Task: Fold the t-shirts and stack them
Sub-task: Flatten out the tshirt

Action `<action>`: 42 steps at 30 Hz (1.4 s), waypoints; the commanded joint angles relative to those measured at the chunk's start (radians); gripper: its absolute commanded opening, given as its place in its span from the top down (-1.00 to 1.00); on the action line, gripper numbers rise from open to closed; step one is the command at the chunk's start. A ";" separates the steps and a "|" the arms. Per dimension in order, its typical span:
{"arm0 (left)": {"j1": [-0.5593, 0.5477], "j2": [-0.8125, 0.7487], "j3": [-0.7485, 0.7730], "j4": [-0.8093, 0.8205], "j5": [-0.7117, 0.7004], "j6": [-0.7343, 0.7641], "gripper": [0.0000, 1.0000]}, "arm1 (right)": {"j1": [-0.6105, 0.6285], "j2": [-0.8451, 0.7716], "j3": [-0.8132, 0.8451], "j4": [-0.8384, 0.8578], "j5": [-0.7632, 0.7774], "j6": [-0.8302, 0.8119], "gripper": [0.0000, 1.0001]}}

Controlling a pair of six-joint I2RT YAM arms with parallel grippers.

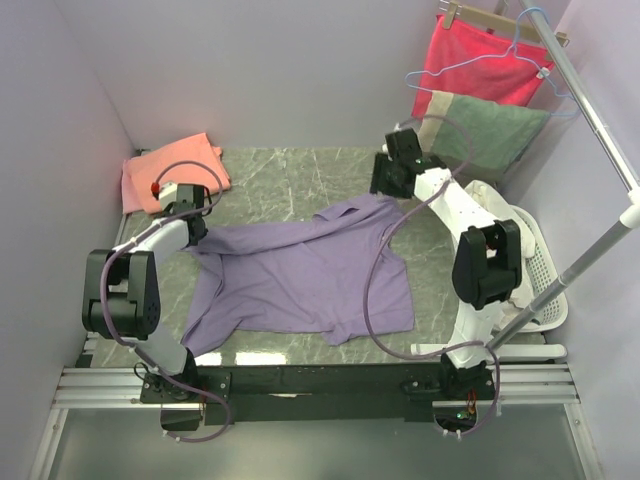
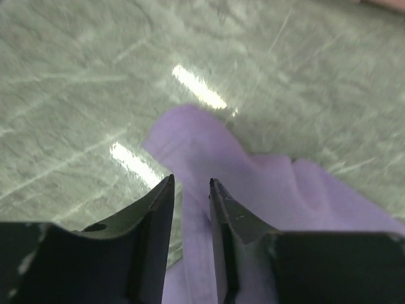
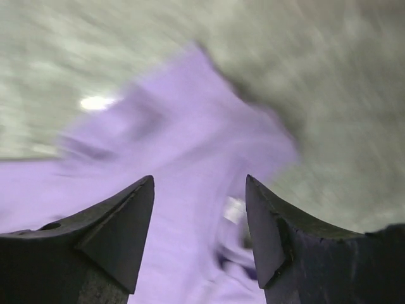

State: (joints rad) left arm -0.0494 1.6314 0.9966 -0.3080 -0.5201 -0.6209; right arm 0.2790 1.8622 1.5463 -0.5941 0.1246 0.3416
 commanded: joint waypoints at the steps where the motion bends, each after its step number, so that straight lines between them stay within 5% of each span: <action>1: -0.003 -0.045 -0.047 0.035 0.069 -0.031 0.28 | 0.035 0.133 0.263 -0.001 -0.169 -0.026 -0.32; 9: -0.003 -0.045 -0.076 0.023 0.034 -0.034 0.19 | 0.046 0.316 0.377 0.014 -0.351 0.078 -0.22; 33: -0.003 0.028 -0.075 0.046 0.009 -0.022 0.16 | 0.048 0.479 0.425 -0.039 -0.295 0.076 -0.15; 40: -0.003 0.047 -0.050 0.053 0.015 -0.011 0.82 | 0.048 0.443 0.385 0.033 -0.316 0.069 1.00; 42: -0.003 0.053 -0.042 0.058 0.026 -0.007 0.98 | 0.046 0.431 0.382 0.046 -0.329 0.062 1.00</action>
State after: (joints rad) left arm -0.0494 1.6691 0.9203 -0.2874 -0.4938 -0.6388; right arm 0.3267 2.3291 1.9350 -0.6052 -0.1852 0.4194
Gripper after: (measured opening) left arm 0.054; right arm 0.018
